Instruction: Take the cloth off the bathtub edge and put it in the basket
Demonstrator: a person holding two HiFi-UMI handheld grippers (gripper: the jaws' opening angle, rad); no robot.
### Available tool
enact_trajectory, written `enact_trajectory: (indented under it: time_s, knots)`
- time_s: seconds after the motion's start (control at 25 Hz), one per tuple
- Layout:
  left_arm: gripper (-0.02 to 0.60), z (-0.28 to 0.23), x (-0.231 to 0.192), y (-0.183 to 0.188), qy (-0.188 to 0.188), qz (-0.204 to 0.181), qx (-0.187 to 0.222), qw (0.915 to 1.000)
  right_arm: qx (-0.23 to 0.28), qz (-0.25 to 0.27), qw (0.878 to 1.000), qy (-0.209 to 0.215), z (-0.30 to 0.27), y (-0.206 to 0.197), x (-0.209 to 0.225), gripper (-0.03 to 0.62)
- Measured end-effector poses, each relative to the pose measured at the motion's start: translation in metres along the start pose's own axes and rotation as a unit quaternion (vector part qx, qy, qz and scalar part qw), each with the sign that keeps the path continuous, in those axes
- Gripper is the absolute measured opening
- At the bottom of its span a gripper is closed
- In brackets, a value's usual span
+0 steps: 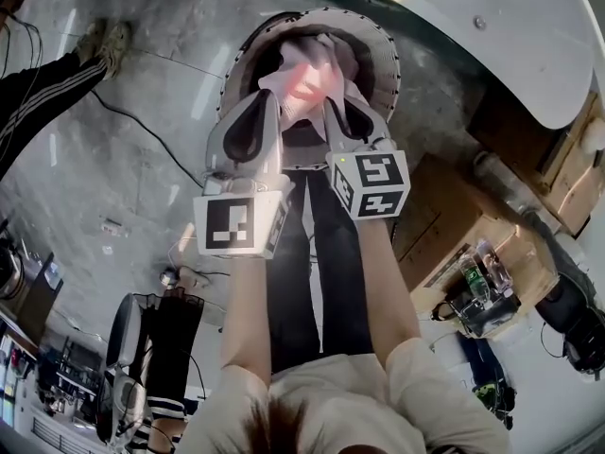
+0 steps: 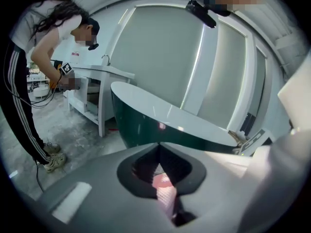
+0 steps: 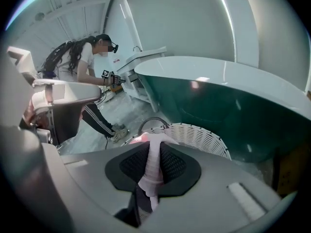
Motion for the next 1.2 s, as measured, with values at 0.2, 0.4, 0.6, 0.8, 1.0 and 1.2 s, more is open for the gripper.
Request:
enact_trajectory:
  time_s: [0.2, 0.4, 0.6, 0.8, 1.0, 1.2]
  knots:
    - [0.002, -0.015, -0.012, -0.025, 0.002, 0.017, -0.015, 0.9997, -0.027, -0.022, 0.999, -0.007, -0.021, -0.019, 0.007, 0.044]
    - [0.002, -0.017, -0.011, -0.034, -0.006, 0.015, -0.015, 0.9998, -0.044, -0.026, 0.999, -0.016, -0.038, -0.032, 0.008, 0.044]
    - [0.002, -0.015, -0.011, -0.033, -0.005, 0.020, -0.021, 0.9996, -0.055, -0.016, 0.998, -0.032, -0.053, -0.050, 0.011, 0.044]
    - [0.002, -0.017, -0.016, -0.031, -0.008, 0.026, -0.023, 0.9994, -0.078, -0.032, 0.995, -0.044, -0.065, -0.067, 0.015, 0.044]
    - [0.002, -0.020, -0.021, -0.038, -0.010, 0.027, -0.028, 0.9992, -0.109, -0.046, 0.992, -0.042, -0.078, -0.083, 0.015, 0.046]
    - [0.002, -0.020, -0.027, -0.045, -0.008, 0.015, -0.035, 0.9992, -0.118, -0.042, 0.991, -0.040, -0.087, -0.087, 0.017, 0.046]
Point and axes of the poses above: the fingertips, and each gripper's own axes: z backward along the fingers, x to its right, y out of its top, the point moved 2 cm from there along z, backward along the fingers, and after that the axes turned 2 degrees about -y, right-handed, at the moved point
